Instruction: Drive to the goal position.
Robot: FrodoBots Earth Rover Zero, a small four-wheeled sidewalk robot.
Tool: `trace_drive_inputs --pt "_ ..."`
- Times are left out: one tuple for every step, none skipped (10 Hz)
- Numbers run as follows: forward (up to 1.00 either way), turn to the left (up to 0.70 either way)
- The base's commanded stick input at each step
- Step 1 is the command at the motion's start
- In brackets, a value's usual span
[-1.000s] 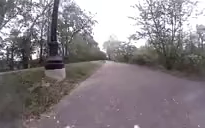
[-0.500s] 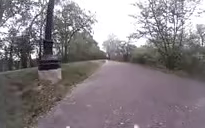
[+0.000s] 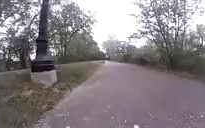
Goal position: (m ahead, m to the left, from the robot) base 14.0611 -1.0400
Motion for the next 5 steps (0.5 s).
trace_drive_inputs --pt "0.70 0.00" --pt "0.70 0.00" --pt "0.70 0.00" --pt "0.70 0.00" --pt "0.70 0.00"
